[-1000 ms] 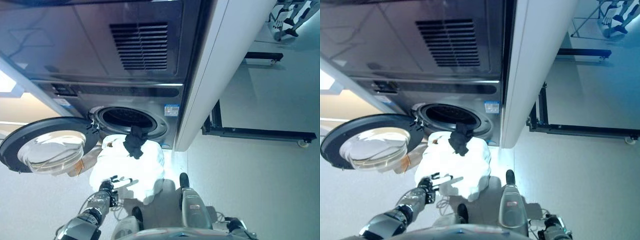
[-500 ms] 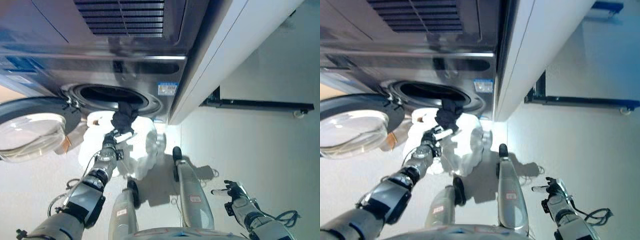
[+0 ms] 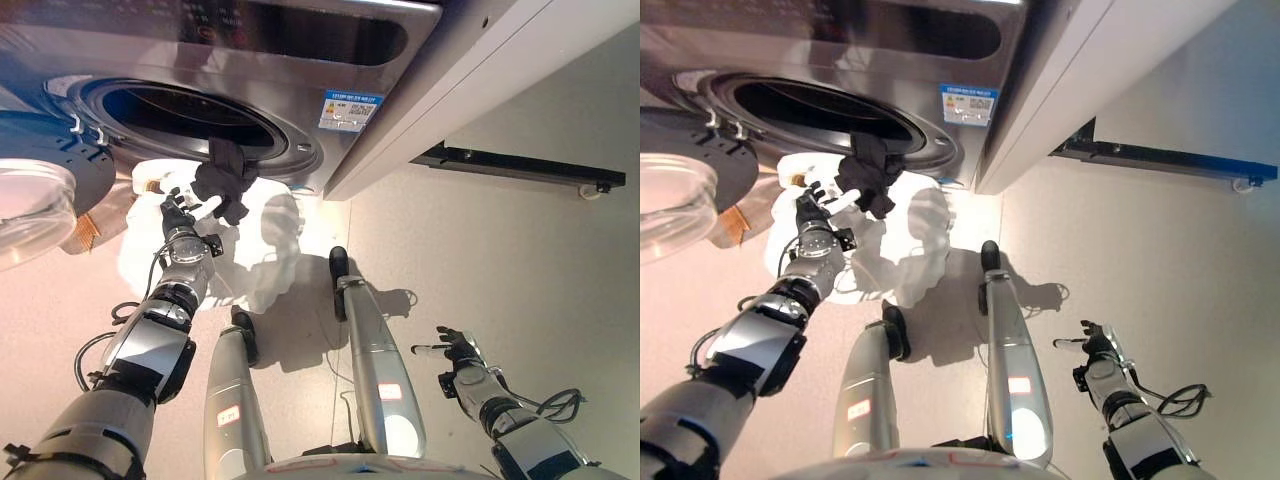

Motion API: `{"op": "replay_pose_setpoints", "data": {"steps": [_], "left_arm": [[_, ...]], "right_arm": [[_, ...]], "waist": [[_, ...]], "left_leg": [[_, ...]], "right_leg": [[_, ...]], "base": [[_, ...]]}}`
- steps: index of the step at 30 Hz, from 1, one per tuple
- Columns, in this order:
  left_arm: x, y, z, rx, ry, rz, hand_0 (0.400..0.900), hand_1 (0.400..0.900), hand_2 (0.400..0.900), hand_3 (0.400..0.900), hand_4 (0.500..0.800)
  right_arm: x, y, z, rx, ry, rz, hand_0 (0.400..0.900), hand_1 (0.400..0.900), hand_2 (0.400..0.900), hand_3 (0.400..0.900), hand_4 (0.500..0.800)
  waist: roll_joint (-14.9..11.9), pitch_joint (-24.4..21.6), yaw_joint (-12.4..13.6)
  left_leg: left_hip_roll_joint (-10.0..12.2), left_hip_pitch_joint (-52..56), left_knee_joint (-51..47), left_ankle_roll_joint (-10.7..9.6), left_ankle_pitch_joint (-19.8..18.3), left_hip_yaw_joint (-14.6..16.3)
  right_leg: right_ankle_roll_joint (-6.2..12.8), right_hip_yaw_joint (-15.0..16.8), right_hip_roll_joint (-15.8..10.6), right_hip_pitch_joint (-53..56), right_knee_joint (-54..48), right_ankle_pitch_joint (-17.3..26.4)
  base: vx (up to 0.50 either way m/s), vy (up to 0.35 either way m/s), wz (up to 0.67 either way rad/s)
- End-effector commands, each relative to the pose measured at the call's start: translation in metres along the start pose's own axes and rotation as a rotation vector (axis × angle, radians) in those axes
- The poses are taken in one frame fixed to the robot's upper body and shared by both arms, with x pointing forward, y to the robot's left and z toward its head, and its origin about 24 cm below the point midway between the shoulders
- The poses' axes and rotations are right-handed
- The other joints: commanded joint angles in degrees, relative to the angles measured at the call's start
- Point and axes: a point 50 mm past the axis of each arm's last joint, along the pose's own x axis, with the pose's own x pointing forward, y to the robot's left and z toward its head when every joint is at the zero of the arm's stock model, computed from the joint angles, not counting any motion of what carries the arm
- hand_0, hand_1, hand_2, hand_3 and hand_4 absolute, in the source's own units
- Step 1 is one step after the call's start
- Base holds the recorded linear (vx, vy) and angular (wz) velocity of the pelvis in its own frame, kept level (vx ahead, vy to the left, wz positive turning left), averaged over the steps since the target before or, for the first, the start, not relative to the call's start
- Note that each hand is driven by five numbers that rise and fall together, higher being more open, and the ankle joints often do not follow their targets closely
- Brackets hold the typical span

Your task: Put the clothes in the basket into the washing machine.

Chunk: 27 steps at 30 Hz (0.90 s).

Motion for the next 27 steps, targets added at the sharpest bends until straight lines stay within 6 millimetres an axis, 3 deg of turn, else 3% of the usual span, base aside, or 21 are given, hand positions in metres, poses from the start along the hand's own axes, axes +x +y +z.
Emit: {"op": "replay_pose_setpoints", "data": {"steps": [1, 7, 8, 12, 27], "left_arm": [[0.013, 0.026, 0.047, -0.104, -0.16, 0.127, 0.9, 0.9, 0.9, 0.9, 0.8], [0.015, 0.027, 0.076, -0.111, -0.233, 0.143, 0.9, 0.9, 0.9, 0.9, 0.8], [0.016, 0.028, 0.081, -0.104, -0.245, 0.141, 0.9, 0.9, 0.9, 0.9, 0.8], [0.016, 0.028, 0.1, -0.093, -0.284, 0.12, 0.9, 0.9, 0.9, 0.9, 0.8], [0.02, 0.033, 0.105, -0.103, -0.258, 0.127, 0.9, 0.9, 0.9, 0.9, 0.8]], "right_arm": [[-0.003, -0.02, -0.035, -0.037, 0.079, -0.062, 0.9, 0.9, 0.9, 0.9, 0.8], [-0.004, -0.016, -0.034, -0.016, 0.067, -0.053, 0.9, 0.9, 0.9, 0.9, 0.8], [-0.004, -0.017, -0.036, -0.014, 0.073, -0.055, 0.9, 0.9, 0.9, 0.9, 0.8], [-0.004, -0.02, -0.038, -0.01, 0.076, -0.054, 0.9, 0.9, 0.9, 0.9, 0.8], [-0.004, -0.024, -0.039, 0.012, 0.087, -0.051, 0.9, 0.9, 0.9, 0.9, 0.8]], "waist": [[-0.82, 0.89, 0.53], [-2.39, 1.45, 0.59], [-2.2, 1.52, 0.82], [-2.74, 2.15, 0.6], [-3.22, 4.01, -0.73]], "left_leg": [[0.56, 8.97, -9.03, 6.65, 0.68, 0.06], [0.26, 3.02, -2.99, 7.41, -0.73, -0.75], [0.38, 2.68, -1.02, 7.62, -3.35, -1.19], [-0.02, -2.01, 4.21, 8.07, -4.49, -1.45], [-0.21, -12.56, 17.98, 8.68, -7.58, -1.73]], "right_leg": [[1.44, 2.6, 1.03, -7.26, 11.07, 0.23], [0.91, 1.88, 1.59, -9.32, 13.17, -0.72], [1.41, 2.01, 1.9, -9.52, 15.29, -3.26], [0.98, 2.09, 2.31, -10.47, 16.14, -3.85], [-0.2, 3.66, 3.38, -12.66, 19.53, -6.25]], "base": [[-0.02, -0.05, 0.06], [0.03, -0.058, -0.03], [0.12, -0.034, -0.11], [0.04, -0.038, -0.11], [0.02, -0.011, -0.13]]}}
